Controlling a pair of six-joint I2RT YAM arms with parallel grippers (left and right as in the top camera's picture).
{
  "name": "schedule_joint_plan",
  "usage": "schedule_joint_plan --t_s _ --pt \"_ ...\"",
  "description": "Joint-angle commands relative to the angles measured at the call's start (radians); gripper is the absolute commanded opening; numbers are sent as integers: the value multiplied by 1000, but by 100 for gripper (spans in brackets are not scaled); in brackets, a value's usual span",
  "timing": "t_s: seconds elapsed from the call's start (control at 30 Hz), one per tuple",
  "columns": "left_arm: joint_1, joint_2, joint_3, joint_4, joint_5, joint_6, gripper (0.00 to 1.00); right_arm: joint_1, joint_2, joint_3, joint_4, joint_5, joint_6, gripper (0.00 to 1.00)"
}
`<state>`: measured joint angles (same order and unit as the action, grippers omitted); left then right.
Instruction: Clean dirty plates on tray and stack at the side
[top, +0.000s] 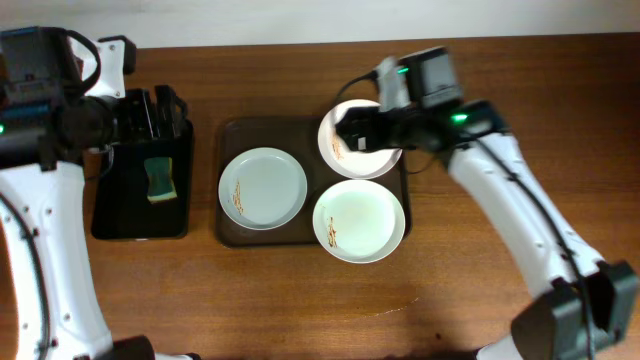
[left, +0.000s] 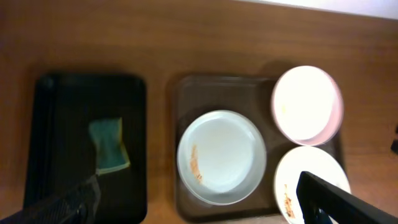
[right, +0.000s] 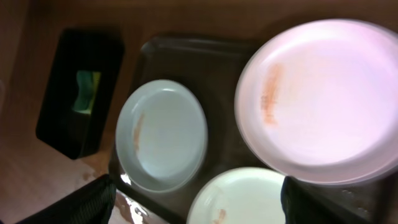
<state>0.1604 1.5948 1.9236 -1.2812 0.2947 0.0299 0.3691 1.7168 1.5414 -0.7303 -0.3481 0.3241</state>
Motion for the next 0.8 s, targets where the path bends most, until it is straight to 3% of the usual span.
schedule_joint_plan --t_s 0.0,0.1,0.13,0.17,0.23,0.33,0.4,0.47,0.6,0.67,0.77 --pt "43 113 8 -48 -143 -131 99 118 84 17 94 155 104 83" --pt "68 240 8 -74 -239 -179 89 195 184 17 139 193 104 77" --pt "68 266 8 -81 -272 -203 83 204 207 17 142 196 104 68" --pt "68 337 8 -66 -322 -227 73 214 256 17 145 202 105 52" --pt "68 397 8 -21 -323 -227 57 214 292 17 150 199 104 37" --pt "68 420 8 5 -397 -223 56 214 364 17 174 172 104 35" --pt "68 420 8 6 -397 -216 57 214 405 17 183 152 104 35" --pt "68 422 8 6 -396 -216 48 214 448 17 208 104 104 35" --pt "67 442 5 -11 -396 -216 48 214 488 16 213 86 104 34" --pt "67 465 -8 -10 -396 -216 48 214 500 16 219 87 121 24" --pt "68 492 -10 -14 -397 -217 39 213 500 16 223 90 124 5"
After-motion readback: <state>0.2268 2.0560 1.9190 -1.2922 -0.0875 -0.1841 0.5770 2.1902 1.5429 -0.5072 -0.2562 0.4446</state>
